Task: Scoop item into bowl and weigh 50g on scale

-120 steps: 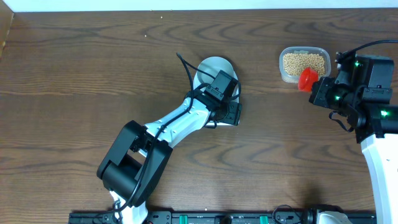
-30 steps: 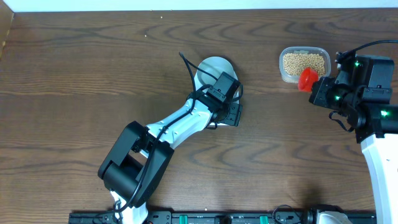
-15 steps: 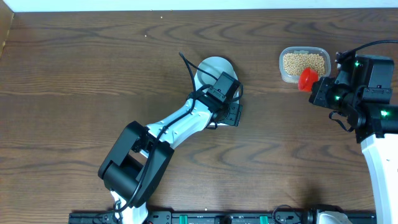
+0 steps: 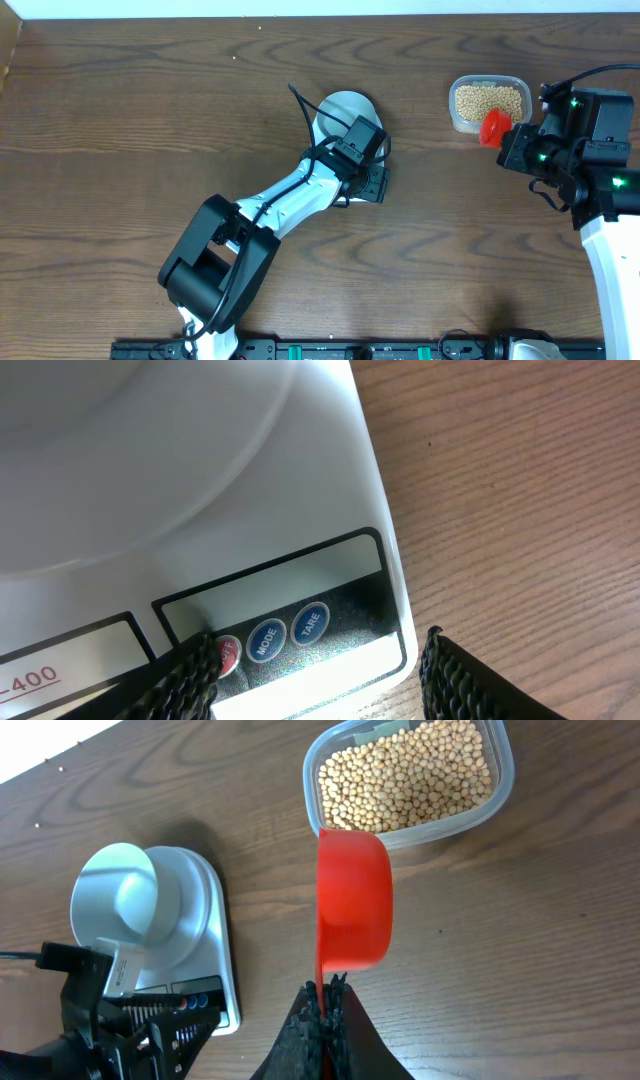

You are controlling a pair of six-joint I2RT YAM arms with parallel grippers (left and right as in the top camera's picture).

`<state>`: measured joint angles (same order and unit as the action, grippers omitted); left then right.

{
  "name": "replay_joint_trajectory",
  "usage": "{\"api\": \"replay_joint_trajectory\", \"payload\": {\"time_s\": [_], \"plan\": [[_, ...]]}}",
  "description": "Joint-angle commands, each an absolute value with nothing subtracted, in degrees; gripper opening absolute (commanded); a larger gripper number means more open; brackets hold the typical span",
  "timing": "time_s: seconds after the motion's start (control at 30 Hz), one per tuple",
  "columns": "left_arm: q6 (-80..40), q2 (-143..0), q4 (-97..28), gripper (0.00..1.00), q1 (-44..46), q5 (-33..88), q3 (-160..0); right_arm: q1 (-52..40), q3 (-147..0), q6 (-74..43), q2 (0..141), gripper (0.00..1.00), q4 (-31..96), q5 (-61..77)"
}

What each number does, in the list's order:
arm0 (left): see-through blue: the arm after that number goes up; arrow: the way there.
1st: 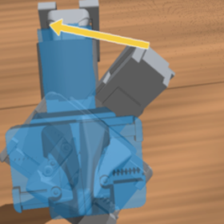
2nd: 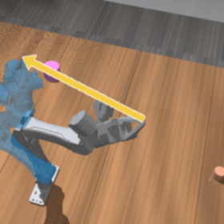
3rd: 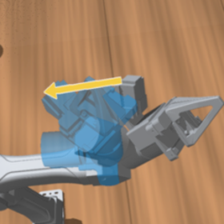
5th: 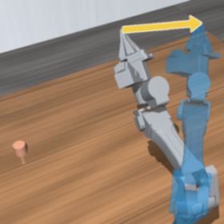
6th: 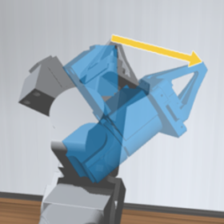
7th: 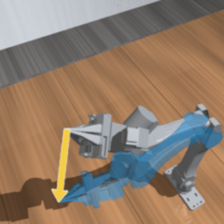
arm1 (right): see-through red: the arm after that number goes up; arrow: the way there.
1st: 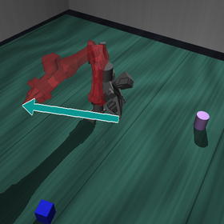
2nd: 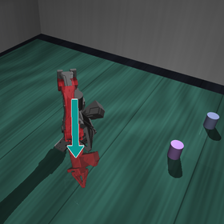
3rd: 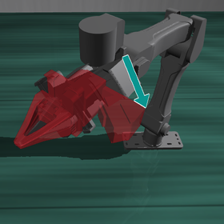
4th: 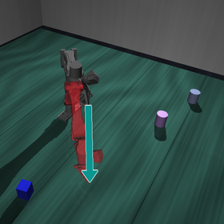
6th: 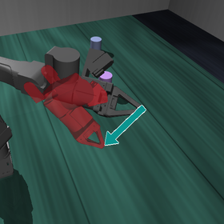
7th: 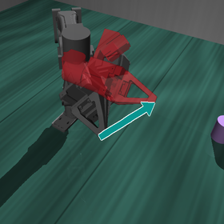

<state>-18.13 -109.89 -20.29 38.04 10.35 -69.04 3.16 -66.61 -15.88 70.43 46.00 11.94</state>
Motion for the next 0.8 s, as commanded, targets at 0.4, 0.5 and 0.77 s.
{"api": "replay_joint_trajectory", "payload": {"time_s": [0.4,0.5,0.77], "plan": [[-17.63,-103.28,-22.39,0.67,38.17,10.92,-69.52,3.33,-67.48,-15.14,70.52,0.01,45.69,11.49],[-17.65,-100.14,-22.76,0.67,38.17,10.94,-69.52,3.33,-67.48,-15.14,70.52,0.01,45.63,11.49],[-17.65,-96.53,-23.27,0.67,38.17,10.9,-69.52,3.33,-67.48,-15.11,70.52,0.01,44.69,11.46]]}}
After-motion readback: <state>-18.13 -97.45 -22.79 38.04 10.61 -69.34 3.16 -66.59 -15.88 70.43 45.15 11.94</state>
